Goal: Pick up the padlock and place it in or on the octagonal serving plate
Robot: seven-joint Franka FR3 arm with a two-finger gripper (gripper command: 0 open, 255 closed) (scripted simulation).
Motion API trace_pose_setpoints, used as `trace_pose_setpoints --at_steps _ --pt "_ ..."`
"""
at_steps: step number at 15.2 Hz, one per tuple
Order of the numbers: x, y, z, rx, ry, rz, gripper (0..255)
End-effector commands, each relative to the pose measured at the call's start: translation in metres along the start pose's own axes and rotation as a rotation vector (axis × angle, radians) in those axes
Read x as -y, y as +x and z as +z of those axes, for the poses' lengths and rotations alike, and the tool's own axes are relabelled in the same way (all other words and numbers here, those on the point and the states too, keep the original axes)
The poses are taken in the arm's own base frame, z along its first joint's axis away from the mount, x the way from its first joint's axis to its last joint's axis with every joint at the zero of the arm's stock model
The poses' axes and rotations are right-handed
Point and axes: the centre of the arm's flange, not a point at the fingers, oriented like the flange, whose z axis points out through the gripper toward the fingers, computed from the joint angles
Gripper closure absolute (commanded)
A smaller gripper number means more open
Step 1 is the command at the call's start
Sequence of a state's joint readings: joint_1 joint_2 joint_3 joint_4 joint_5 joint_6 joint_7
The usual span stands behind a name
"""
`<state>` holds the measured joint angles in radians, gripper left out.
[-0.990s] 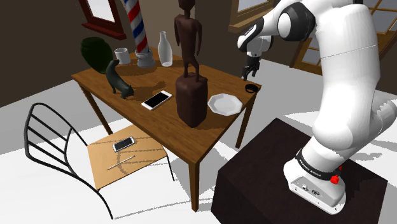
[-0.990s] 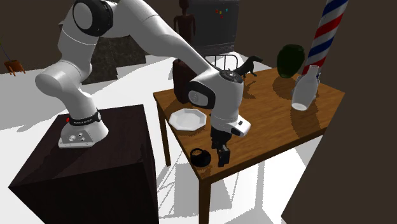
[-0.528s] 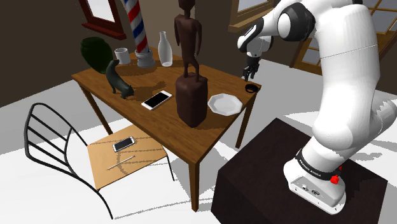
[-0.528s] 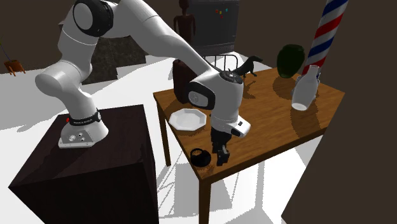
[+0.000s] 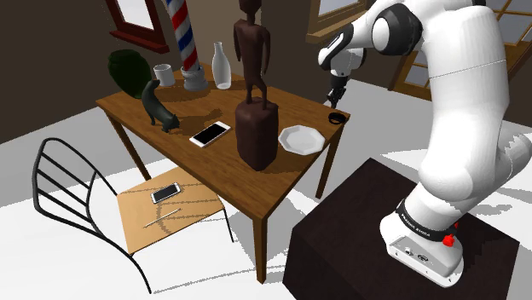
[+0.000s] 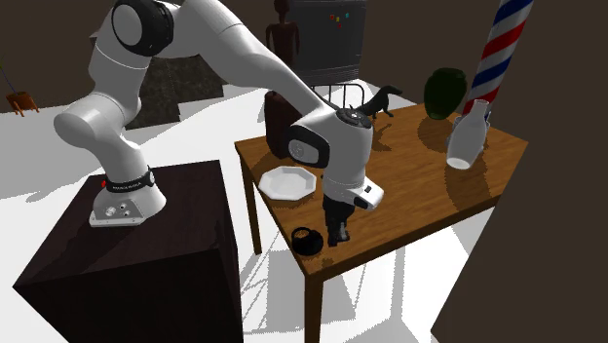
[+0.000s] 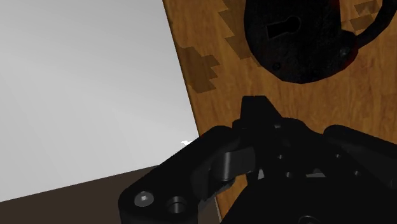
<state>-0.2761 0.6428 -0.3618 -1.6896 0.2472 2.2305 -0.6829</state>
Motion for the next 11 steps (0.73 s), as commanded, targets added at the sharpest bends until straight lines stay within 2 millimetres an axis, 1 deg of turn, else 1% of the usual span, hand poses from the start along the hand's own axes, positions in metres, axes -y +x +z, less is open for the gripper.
trace_pose_setpoints --at_steps 1,2,5,6,7,11 --pt "0.0 0.0 0.0 0.0 0.0 0.0 255" --pt "0.0 0.0 0.0 0.0 0.0 0.0 0" --pt "0.031 -0.034 -0.006 -0.032 -0.031 -0.37 0" --pt "0.038 -0.047 -0.007 -0.043 -0.041 -0.493 0" --pt "0.042 -0.055 -0.008 -0.049 -0.047 -0.567 0" --pt "0.041 -0.054 0.013 -0.049 -0.047 -0.566 0"
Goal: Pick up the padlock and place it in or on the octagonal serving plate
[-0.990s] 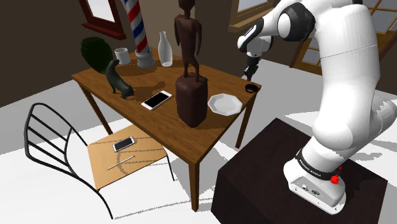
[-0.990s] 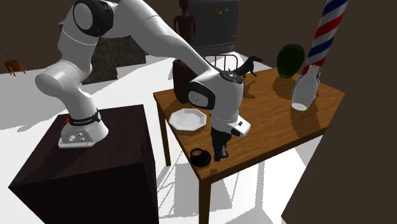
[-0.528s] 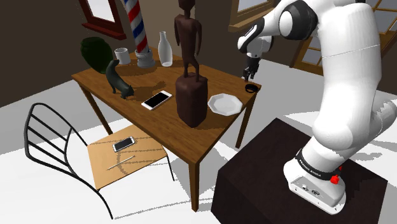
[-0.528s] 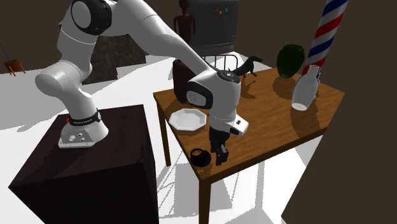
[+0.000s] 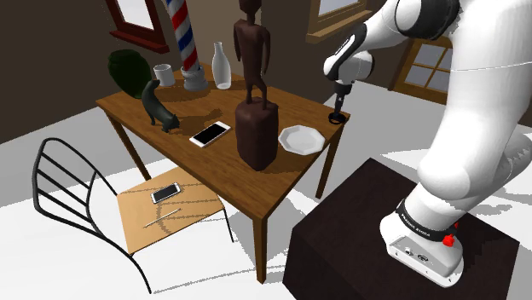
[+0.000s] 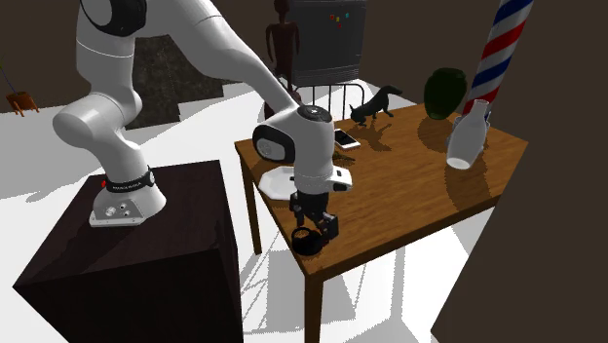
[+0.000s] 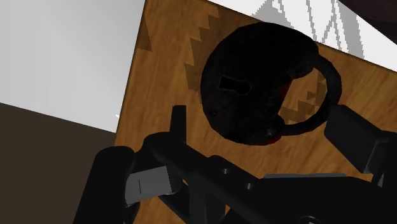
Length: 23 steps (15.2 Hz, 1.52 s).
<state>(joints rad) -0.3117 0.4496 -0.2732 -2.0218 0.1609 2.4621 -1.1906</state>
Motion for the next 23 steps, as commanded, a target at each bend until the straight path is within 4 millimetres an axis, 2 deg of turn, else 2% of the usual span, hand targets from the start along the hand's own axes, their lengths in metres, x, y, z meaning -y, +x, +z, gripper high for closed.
trace_pose_setpoints --at_steps 1,4,11,12,21,23 --pt "0.001 0.001 0.011 -0.001 -0.001 -0.008 0" --pt "0.001 0.001 0.024 -0.001 -0.001 -0.008 0" --pt "0.001 0.001 0.024 -0.001 -0.001 -0.008 0" --pt "0.001 0.001 0.024 -0.001 -0.001 -0.008 255" --pt "0.001 0.001 0.024 -0.001 -0.001 -0.008 255" --pt "0.001 0.0 0.014 -0.001 -0.001 -0.008 255"
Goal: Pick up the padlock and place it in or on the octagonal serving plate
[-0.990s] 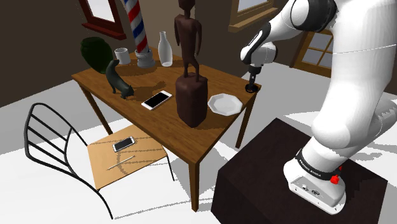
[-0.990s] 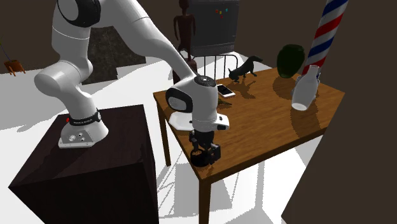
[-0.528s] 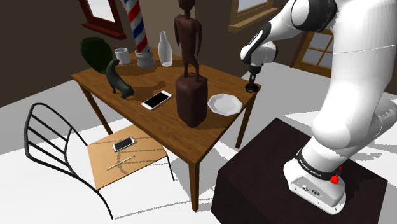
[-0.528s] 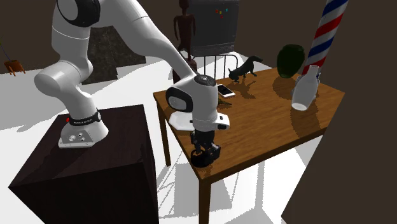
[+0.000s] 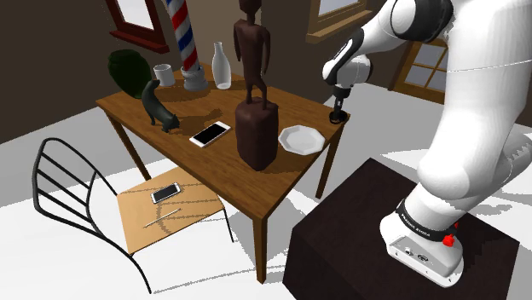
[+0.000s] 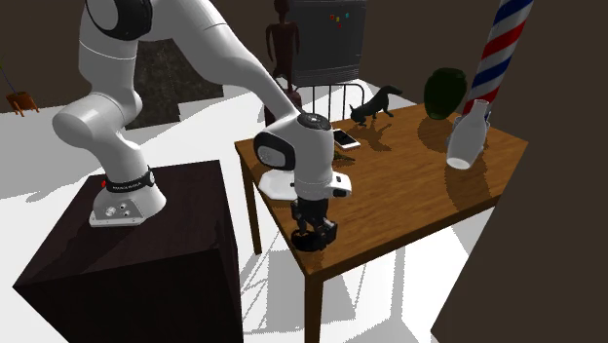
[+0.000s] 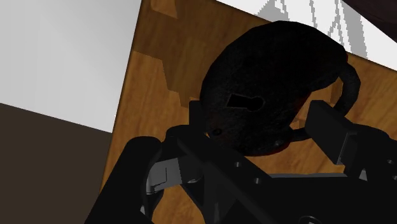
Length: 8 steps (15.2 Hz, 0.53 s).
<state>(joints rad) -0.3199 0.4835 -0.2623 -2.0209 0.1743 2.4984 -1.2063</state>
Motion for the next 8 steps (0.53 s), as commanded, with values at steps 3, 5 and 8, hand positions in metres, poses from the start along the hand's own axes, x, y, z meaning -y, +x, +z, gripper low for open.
trace_pose_setpoints --at_steps 3,5,8 --pt "0.001 0.0 -0.019 0.001 0.002 -0.001 255" --pt "0.0 0.0 -0.03 0.001 0.002 -0.001 255" --pt "0.0 0.0 -0.045 0.001 0.002 -0.001 255"
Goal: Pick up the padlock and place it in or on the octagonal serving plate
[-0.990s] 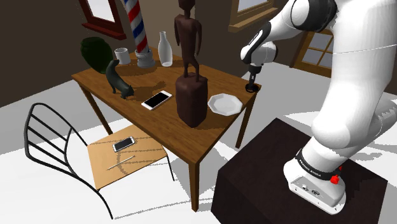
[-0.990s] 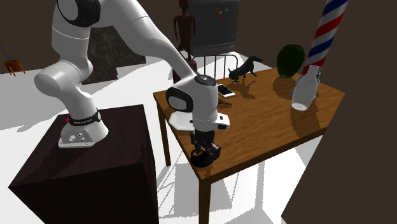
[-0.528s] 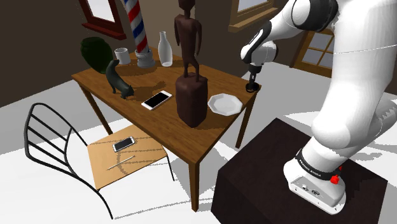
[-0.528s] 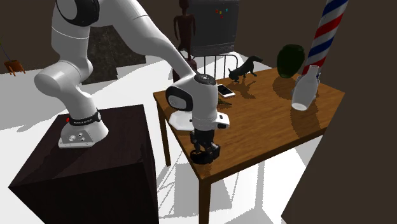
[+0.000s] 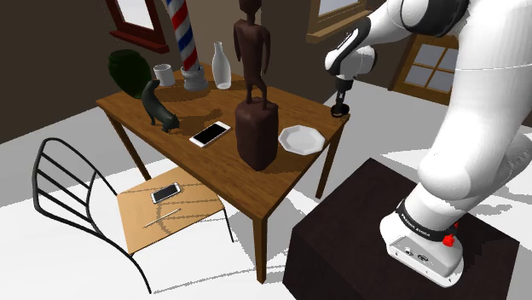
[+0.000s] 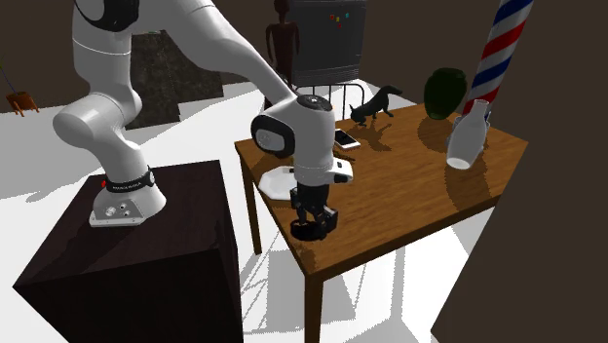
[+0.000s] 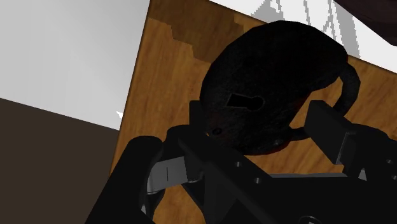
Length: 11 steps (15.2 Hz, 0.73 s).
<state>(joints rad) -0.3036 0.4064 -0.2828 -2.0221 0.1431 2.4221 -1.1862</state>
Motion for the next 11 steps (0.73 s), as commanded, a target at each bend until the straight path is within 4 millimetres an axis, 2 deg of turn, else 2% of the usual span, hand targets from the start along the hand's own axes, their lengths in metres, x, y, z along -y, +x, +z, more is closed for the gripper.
trace_pose_setpoints --at_steps 1,7,11 --pt "0.0 0.0 -0.012 0.0 0.0 0.0 255" --pt "-0.001 0.0 -0.042 0.0 0.0 0.0 255" --pt "0.045 0.026 -0.045 0.0 0.0 0.0 255"
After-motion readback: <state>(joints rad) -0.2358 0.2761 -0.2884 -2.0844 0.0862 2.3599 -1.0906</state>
